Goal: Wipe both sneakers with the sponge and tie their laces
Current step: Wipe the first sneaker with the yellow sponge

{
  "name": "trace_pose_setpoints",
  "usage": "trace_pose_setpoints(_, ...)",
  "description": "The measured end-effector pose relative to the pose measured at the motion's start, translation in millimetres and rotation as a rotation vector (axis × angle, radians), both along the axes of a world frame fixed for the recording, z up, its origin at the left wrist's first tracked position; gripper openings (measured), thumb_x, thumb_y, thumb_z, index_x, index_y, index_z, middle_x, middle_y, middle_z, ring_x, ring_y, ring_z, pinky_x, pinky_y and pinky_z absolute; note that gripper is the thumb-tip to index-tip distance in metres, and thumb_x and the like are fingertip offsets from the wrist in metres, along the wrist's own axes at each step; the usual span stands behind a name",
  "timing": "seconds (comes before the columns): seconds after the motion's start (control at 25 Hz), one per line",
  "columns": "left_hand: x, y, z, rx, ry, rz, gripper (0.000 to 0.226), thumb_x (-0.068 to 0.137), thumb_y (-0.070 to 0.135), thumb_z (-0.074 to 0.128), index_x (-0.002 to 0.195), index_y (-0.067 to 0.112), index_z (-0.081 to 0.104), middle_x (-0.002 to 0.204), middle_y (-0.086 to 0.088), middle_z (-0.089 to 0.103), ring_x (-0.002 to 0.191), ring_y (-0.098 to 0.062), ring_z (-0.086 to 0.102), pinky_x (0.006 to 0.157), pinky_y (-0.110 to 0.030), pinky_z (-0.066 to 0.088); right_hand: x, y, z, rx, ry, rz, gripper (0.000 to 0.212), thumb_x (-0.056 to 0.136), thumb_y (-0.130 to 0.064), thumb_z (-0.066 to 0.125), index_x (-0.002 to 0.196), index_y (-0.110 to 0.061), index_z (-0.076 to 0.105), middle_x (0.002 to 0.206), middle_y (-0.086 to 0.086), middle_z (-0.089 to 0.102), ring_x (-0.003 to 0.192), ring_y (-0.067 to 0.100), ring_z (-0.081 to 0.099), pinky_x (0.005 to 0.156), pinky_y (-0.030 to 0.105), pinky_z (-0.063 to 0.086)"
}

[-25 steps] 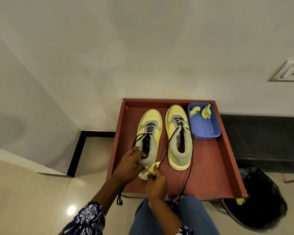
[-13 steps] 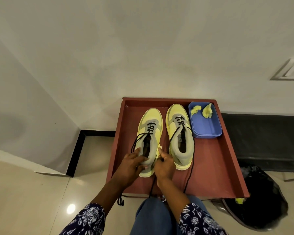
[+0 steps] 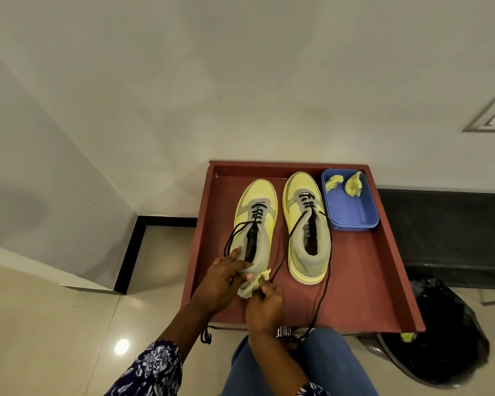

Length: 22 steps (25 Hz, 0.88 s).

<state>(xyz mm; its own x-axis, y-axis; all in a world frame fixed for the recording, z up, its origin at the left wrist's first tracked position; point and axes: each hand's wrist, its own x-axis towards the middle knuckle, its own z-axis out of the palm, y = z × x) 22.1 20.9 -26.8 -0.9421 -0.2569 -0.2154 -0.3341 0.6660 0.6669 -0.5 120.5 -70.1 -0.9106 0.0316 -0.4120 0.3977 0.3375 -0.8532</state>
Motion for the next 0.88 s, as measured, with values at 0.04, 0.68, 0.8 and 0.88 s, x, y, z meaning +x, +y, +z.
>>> trace_pose_setpoints(0.04, 0, -1, 0, 0.006, -0.002, 0.000, 0.066, 0.075, 0.057, 0.037, 0.119, 0.015, 0.062, 0.147, -0.008, 0.036, 0.126, -0.027, 0.042, 0.096, -0.024, 0.030, -4, 1, -1, 0.035, 0.028, 0.020, 0.026, 0.089, 0.004, 0.051, 0.112, 0.004, 0.062, 0.106, 0.011, 0.061, 0.104, 0.027, 0.057, 0.083, 0.022, 0.045)
trace_pose_setpoints(0.68, -1, 8, -5, -0.003, 0.111, 0.093, 0.030, 0.091, 0.017, 0.057, 0.120, 0.011, 0.061, 0.145, -0.012, 0.037, 0.128, -0.026, 0.043, 0.099, -0.024, 0.029, -28, 7, 4, 0.129, 0.176, 0.248, 0.036, 0.089, 0.002, 0.049, 0.123, -0.006, 0.059, 0.112, 0.014, 0.062, 0.103, 0.026, 0.060, 0.090, 0.032, 0.050)
trace_pose_setpoints(0.8, 0, 9, -7, 0.022, 0.106, 0.124, 0.031, 0.091, 0.018, 0.057, 0.120, 0.012, 0.061, 0.145, -0.011, 0.037, 0.127, -0.029, 0.043, 0.103, -0.035, 0.036, -8, 11, -2, 0.105, 0.111, 0.227, 0.025, 0.091, -0.005, 0.050, 0.113, -0.001, 0.063, 0.106, 0.010, 0.064, 0.095, 0.020, 0.060, 0.075, 0.019, 0.045)
trace_pose_setpoints(0.88, 1, 10, -7, 0.015, 0.125, 0.130, 0.031, 0.090, 0.018, 0.058, 0.120, 0.010, 0.061, 0.145, -0.012, 0.038, 0.127, -0.028, 0.044, 0.103, -0.033, 0.035, -9, 12, 1, 0.082, 0.058, 0.209, 0.021, 0.091, -0.004, 0.050, 0.106, 0.003, 0.063, 0.101, 0.007, 0.063, 0.088, 0.015, 0.059, 0.069, 0.015, 0.040)
